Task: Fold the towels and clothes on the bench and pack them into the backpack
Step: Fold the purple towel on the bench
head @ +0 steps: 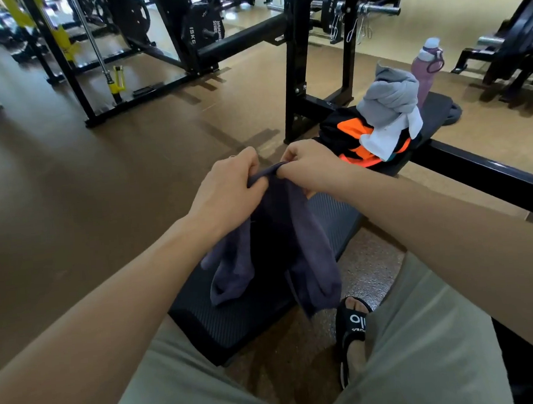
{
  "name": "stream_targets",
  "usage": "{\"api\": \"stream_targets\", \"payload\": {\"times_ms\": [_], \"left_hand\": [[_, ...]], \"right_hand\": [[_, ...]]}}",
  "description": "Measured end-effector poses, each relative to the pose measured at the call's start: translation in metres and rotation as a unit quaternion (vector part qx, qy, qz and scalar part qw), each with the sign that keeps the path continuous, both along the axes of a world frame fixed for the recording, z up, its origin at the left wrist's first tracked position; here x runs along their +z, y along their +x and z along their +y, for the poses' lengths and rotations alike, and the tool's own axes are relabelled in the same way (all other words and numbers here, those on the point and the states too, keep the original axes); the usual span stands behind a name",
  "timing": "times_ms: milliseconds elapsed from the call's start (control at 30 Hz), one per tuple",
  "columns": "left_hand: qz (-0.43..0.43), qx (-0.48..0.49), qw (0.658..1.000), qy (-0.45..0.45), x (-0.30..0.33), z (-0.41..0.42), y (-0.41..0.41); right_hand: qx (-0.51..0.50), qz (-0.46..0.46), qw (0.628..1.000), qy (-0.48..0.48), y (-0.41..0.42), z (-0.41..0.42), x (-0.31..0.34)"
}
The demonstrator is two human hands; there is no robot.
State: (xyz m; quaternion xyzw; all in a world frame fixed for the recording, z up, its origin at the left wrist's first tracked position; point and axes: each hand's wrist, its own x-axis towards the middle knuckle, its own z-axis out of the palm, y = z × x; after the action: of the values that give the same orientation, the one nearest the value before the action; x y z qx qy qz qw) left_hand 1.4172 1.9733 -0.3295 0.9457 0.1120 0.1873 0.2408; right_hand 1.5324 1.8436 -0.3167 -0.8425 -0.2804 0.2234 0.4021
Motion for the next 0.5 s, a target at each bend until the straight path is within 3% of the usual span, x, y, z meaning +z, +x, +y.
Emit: {"api": "stream_targets", "payload": {"times_ms": [233,500], "left_hand": [[-0.018,-0.054,0.998,0.015,-0.006,-0.024,-0.001],[0.029,0.031,0.999,-0.014,-0.016,-0.037,0.003]], "right_hand": [[-0.102,0.068,0.989,0.079,-0.009,0.008,0.002],[-0.127,0.067,0.985,0.095,-0.004,0.013,-0.007]]}}
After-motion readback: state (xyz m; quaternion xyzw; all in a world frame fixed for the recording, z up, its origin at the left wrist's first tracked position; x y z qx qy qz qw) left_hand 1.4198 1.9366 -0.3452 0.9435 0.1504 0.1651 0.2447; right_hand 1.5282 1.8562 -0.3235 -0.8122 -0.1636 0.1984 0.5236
